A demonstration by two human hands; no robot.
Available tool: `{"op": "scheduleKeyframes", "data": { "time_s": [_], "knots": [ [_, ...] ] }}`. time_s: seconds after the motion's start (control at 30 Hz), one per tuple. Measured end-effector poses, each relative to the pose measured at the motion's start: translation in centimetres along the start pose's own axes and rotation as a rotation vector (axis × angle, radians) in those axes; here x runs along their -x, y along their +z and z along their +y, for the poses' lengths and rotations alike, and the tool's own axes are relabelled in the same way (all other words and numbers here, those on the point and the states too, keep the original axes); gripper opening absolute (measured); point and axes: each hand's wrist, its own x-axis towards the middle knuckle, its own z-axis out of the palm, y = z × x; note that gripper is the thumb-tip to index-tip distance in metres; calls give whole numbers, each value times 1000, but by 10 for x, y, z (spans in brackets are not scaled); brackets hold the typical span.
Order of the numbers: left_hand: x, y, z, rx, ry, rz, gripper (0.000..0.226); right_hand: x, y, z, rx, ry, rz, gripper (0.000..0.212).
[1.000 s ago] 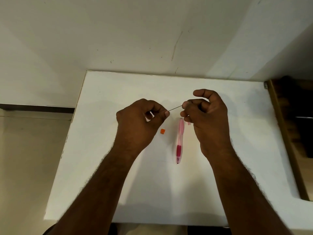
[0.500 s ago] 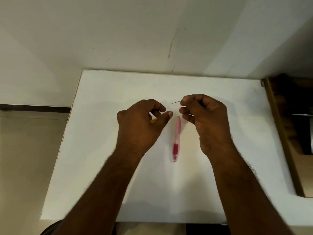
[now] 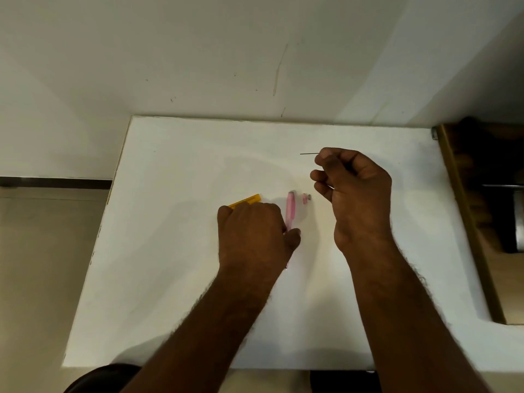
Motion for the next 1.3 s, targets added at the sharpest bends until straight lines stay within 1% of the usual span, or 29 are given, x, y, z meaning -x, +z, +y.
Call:
{"op": "scheduleKeyframes", "data": {
  "time_s": [0.1,0.17,0.27,0.43,0.53,0.63,0.77,0.97,1.3],
  "knots": [
    [0,-5,0,67,18,25,35,2,0,-3,-28,-31,-21,6],
    [-2,-15,1,150,53,83,29,3,1,-6,-62,-47,-32,5],
    [-6,-33,-7,298,95,185,20,4,2,-11,-181,-32,-56,9],
    [-9,-43,-24,441,27,279,19,8,3,-12,-265,-20,-64,13],
    [-10,-44,-26,500,64,277,14,9,5,-12,-323,44,-116,9],
    [-11,-45,-27,524,109,260,7,11,6,-13,-350,83,-172,8],
    [-13,-45,-29,464,153,278,12,11,6,-13,-341,50,-206,10],
    [-17,-43,-35,473,161,294,18,12,8,-14,-348,2,-221,10],
    [-19,-42,-37,511,171,308,19,14,11,-17,-385,5,-215,11]
  ]
}}
